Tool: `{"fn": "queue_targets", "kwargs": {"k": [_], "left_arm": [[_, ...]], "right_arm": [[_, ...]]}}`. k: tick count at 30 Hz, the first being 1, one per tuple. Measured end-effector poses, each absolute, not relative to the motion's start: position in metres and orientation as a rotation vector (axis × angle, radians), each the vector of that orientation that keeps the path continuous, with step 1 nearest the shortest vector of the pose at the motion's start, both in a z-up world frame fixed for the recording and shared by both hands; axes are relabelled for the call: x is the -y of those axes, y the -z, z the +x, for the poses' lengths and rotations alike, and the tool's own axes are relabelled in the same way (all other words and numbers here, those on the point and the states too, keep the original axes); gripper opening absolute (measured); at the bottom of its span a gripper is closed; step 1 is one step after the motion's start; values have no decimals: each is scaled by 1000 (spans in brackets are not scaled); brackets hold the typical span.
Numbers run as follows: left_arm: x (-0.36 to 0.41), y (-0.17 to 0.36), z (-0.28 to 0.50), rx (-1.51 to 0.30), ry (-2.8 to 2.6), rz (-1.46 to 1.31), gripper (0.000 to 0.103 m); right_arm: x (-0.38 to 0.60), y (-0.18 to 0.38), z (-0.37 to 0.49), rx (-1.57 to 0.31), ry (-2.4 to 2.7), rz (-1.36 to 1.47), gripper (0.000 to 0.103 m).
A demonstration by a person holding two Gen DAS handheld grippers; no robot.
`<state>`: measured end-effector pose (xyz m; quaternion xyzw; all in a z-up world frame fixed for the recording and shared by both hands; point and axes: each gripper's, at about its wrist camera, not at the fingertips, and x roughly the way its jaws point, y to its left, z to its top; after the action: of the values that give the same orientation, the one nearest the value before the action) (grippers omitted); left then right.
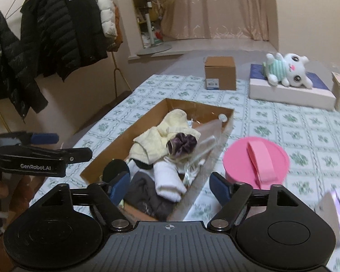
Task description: Organize soft objects
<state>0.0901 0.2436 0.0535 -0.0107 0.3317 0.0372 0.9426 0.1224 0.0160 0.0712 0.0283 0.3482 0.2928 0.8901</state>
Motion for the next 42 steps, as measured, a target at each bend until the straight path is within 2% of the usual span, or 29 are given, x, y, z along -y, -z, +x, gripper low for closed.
{"fn": "queue_targets", "kwargs": {"k": [5,21,42], "left_arm": [[-235,-57,65,-675,-102,-66,102],[-182,-67,1,-679,-121,-61,102],[-163,-58,-12,-697,-173,-40,102]], "right_arm": [[1,-76,99,-732,-582,88,85],[34,-72,52,-744,-490,130,85],[37,-60,38,-773,-487,102,85]]}}
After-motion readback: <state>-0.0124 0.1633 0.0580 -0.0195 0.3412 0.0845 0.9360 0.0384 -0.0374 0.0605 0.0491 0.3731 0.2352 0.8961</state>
